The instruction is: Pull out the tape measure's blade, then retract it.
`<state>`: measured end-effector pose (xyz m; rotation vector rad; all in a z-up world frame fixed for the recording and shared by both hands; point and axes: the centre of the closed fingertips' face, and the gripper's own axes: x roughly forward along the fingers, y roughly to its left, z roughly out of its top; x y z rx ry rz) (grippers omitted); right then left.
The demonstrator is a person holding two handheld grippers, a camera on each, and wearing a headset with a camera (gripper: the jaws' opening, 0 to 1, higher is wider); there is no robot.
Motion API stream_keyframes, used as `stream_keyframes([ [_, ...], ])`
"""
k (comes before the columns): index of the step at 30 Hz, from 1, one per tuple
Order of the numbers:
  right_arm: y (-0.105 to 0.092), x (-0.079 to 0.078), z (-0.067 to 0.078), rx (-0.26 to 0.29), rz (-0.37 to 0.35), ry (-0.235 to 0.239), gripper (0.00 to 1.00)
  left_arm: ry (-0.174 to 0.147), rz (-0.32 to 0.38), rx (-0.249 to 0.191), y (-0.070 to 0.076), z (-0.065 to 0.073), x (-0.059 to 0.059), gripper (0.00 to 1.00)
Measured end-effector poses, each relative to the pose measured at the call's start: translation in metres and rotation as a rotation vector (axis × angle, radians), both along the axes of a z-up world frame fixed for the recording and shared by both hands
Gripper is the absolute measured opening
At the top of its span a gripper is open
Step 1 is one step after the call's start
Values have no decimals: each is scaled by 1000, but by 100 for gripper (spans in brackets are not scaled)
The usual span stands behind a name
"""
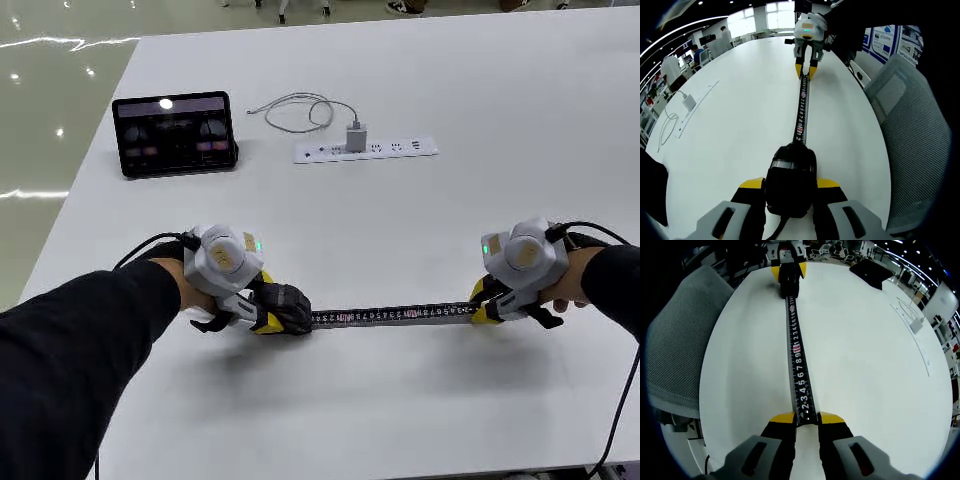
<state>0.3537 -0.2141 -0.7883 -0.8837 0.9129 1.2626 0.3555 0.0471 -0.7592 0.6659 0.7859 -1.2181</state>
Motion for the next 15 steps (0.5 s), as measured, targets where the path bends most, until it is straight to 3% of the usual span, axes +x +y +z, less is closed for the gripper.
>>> stream_keyframes([
  [4, 1, 0, 0, -28, 32, -15, 12, -12, -27, 25, 1, 0, 0, 32],
  [7, 6, 4, 4, -8, 37, -41, 15, -17, -36, 37, 1, 0, 1, 33],
  [12, 11, 8, 8, 17, 7, -38, 28, -34, -19, 32, 0, 7, 7, 38],
  [15, 11, 7, 8, 18, -35, -9, 40, -44, -2, 27, 1, 11, 11, 44],
])
